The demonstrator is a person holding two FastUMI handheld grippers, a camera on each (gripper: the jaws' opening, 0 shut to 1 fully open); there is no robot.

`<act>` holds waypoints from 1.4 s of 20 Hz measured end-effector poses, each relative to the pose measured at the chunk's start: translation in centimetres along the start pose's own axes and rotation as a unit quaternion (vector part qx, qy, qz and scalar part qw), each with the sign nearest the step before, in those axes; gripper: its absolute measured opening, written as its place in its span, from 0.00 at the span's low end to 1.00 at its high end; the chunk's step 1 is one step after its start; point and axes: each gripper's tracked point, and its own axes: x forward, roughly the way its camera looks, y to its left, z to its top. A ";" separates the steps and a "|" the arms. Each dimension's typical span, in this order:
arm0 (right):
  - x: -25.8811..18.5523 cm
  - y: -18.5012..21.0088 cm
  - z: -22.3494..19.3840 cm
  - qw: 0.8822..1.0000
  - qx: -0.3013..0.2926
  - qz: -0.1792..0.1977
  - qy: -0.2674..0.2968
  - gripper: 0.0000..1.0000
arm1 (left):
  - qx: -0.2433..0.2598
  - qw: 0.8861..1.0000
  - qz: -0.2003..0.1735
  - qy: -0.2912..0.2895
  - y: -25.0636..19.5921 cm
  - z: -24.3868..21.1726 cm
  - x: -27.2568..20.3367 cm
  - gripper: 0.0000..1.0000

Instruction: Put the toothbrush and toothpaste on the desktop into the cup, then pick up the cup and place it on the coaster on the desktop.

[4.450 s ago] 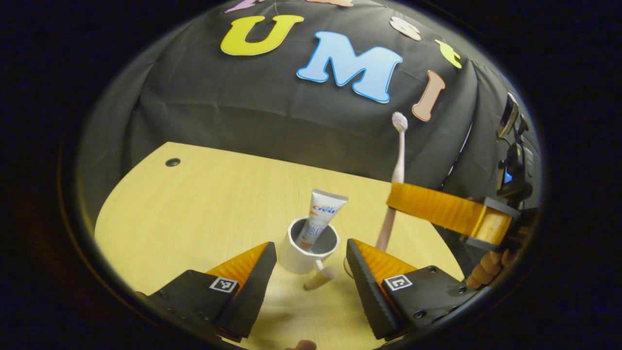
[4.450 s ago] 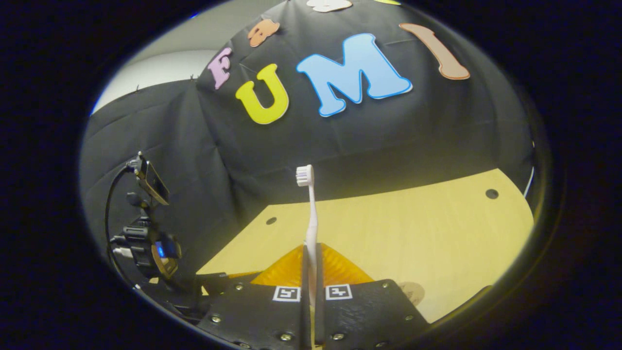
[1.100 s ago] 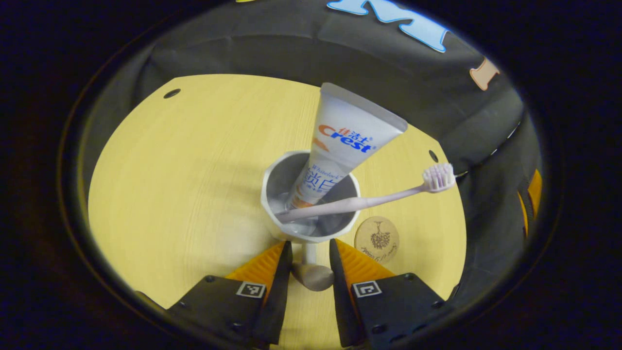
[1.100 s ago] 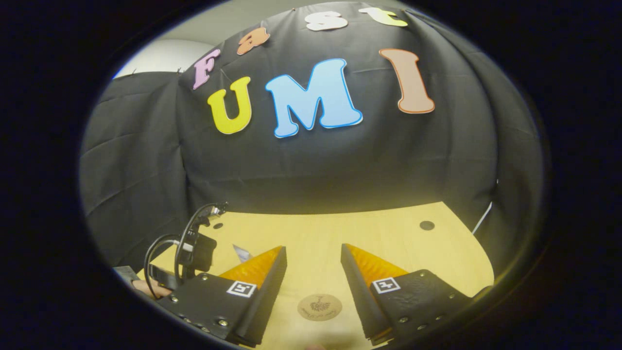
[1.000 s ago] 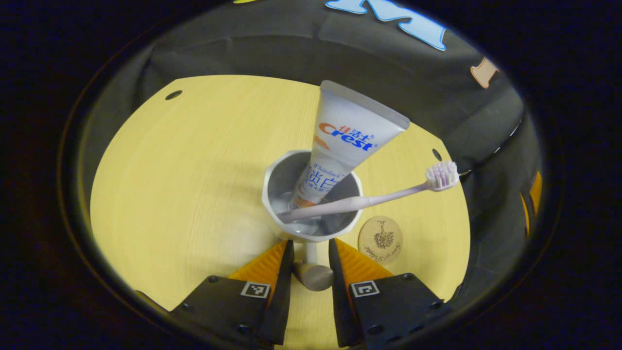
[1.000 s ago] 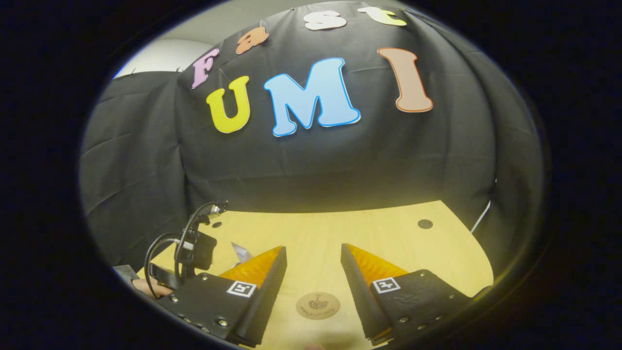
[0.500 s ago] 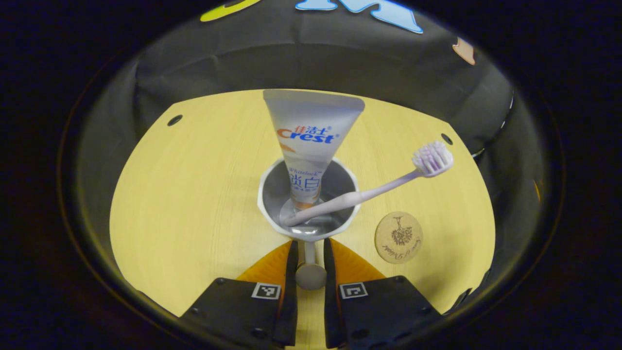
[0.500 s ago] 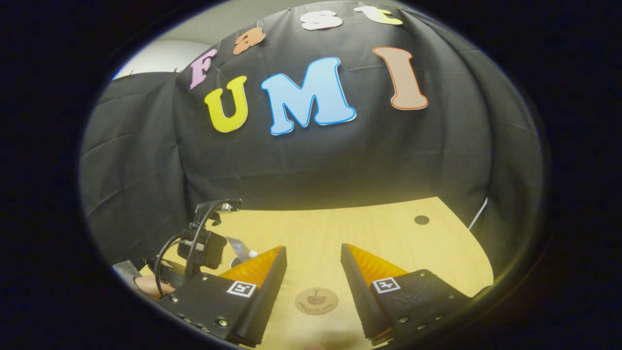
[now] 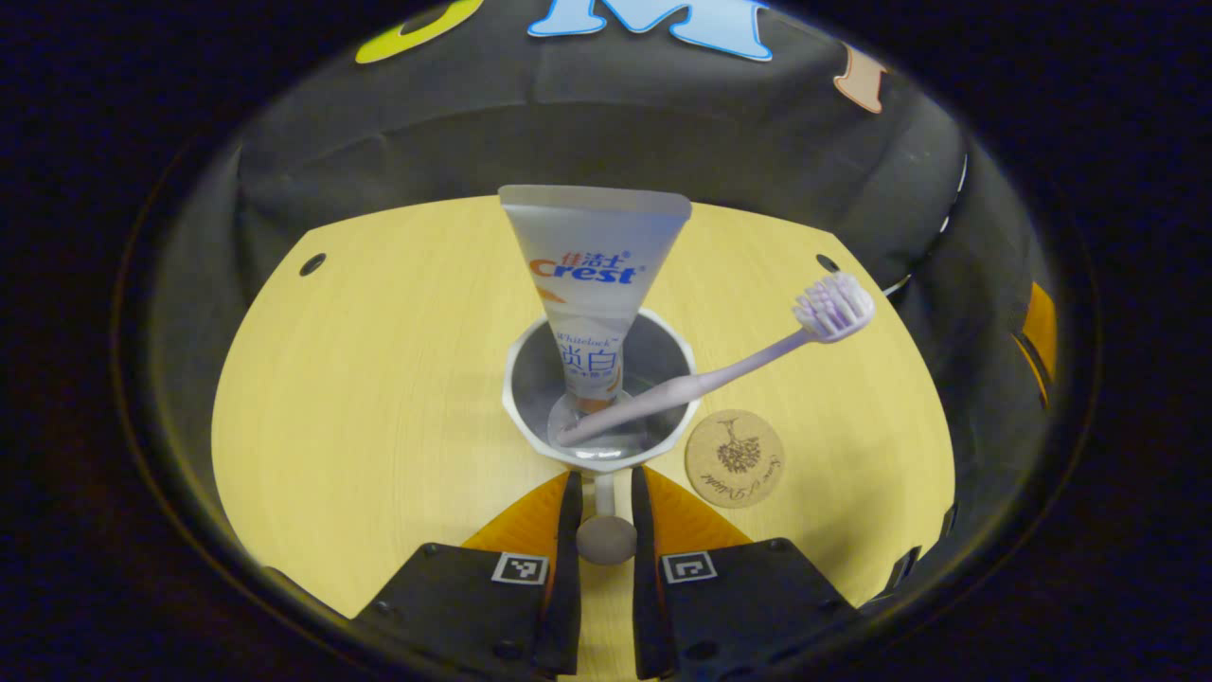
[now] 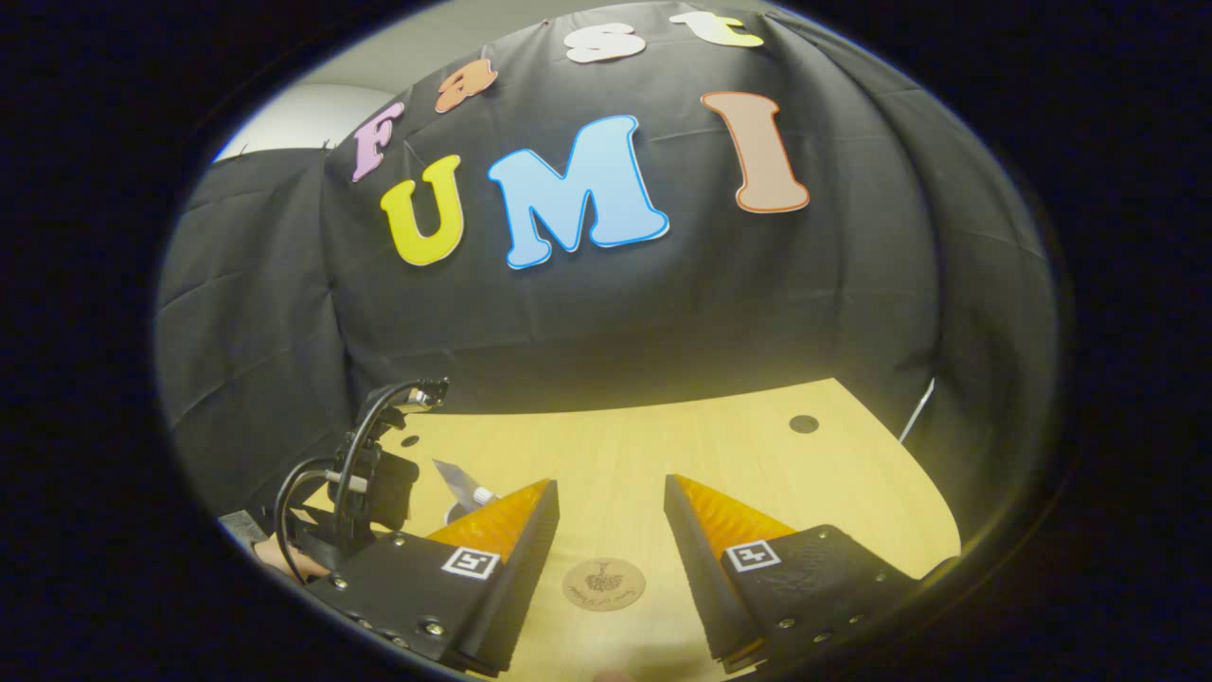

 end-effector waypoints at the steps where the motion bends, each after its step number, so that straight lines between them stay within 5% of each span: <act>1: -0.2 -0.1 0.1 1.000 0.000 -0.002 -0.002 0.72 | 0.002 1.000 -0.010 0.002 -1.1 -0.1 0.0 0.29; 10: -2.2 -3.2 -0.5 0.999 0.007 -0.035 -0.002 0.72 | 0.045 0.997 -0.058 0.036 -7.8 -1.5 1.1 0.29; 20: -3.6 -5.9 -1.0 0.998 0.026 -0.054 0.002 0.72 | 0.076 0.995 -0.037 0.054 -9.7 -2.3 2.5 0.29; 28: -4.0 -5.7 -1.1 0.999 0.018 -0.034 0.007 0.72 | 0.064 0.996 -0.033 0.050 -9.9 -2.3 2.6 0.31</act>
